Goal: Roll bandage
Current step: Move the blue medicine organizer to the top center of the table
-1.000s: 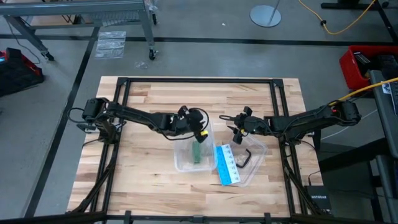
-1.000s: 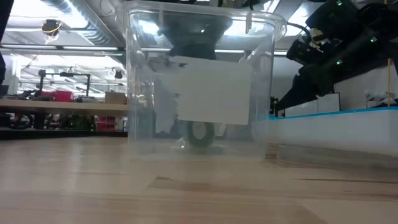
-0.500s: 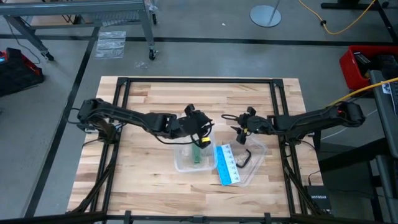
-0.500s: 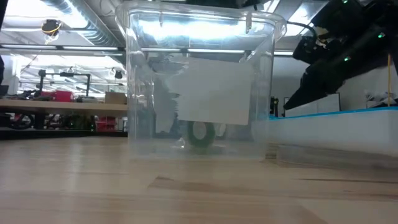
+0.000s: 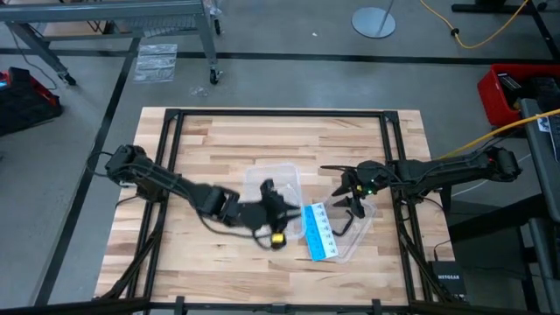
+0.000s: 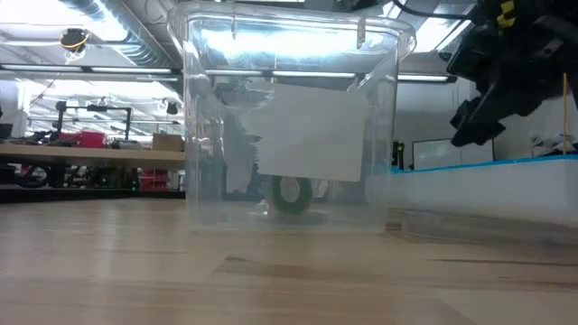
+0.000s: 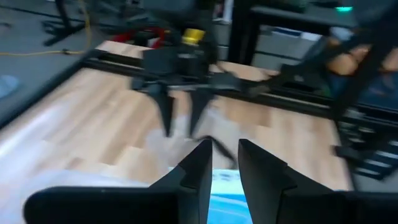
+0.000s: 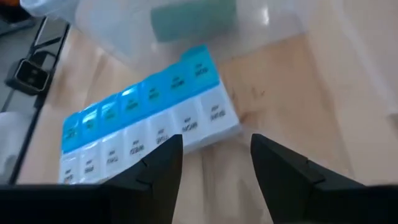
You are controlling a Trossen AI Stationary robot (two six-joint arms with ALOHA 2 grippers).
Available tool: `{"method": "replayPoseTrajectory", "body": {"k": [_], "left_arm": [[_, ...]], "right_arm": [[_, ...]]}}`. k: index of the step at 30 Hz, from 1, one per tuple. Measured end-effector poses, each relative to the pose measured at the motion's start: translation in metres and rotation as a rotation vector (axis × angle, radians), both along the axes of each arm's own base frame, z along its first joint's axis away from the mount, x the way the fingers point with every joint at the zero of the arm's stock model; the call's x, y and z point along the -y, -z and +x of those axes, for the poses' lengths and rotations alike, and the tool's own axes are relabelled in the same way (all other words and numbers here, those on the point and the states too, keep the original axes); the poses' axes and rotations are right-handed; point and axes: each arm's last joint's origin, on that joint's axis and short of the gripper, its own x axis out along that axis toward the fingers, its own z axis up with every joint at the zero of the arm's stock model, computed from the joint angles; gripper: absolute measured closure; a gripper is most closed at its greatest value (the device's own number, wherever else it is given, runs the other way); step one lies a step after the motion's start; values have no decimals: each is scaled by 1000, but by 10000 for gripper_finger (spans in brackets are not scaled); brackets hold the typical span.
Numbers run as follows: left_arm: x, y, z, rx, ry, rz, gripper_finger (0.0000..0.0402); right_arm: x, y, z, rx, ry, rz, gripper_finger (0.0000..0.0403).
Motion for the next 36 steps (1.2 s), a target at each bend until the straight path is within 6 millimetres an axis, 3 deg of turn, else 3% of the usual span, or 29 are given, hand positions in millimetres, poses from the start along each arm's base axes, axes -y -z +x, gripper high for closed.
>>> {"method": "replayPoseTrajectory", "body": {"k": [6,11,20,25,28,32,36], "left_arm": [[44,20,5,43,96,-22,356],[61,34,9,36,142,25,376],[56,25,11,80,127,186,401],[53,28,12,58,117,177,394],[53,29,12,48,120,188,393],[53,30,12,31,132,225,399],[51,31,12,12,139,257,399]], "right_arm": [[-1,5,-3,-72,9,49,210],[-1,6,-4,-87,-8,73,210],[-2,6,-4,-98,18,125,210],[-1,5,-2,-86,63,114,210],[-2,5,-3,-115,75,210,210],[-14,3,-5,-173,-51,383,210],[-35,2,-8,-202,-108,399,210]]}}
